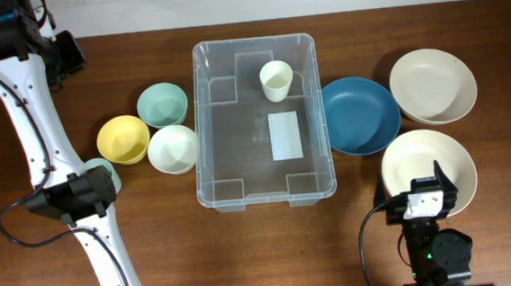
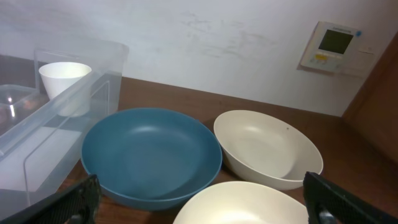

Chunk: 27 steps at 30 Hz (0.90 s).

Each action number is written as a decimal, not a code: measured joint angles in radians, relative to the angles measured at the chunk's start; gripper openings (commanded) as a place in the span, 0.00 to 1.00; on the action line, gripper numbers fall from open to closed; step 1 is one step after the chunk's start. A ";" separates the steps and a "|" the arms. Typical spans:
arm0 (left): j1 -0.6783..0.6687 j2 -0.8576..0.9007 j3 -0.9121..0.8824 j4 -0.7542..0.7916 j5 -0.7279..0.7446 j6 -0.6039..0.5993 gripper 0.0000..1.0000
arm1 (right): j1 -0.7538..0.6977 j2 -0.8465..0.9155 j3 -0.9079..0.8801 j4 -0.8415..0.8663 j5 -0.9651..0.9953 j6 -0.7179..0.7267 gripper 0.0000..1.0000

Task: Pack container
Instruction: 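Withdraw the left gripper back toward the cups on the left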

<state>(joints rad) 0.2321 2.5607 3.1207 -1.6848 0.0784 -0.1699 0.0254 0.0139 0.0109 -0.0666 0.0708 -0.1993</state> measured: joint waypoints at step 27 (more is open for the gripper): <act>0.062 -1.217 -0.635 0.077 -0.050 0.044 0.54 | 0.000 0.000 0.000 0.000 0.000 0.000 0.99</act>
<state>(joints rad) 0.2939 1.3441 2.4855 -1.6073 0.0284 -0.1261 0.0254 0.0139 0.0109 -0.0666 0.0708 -0.1989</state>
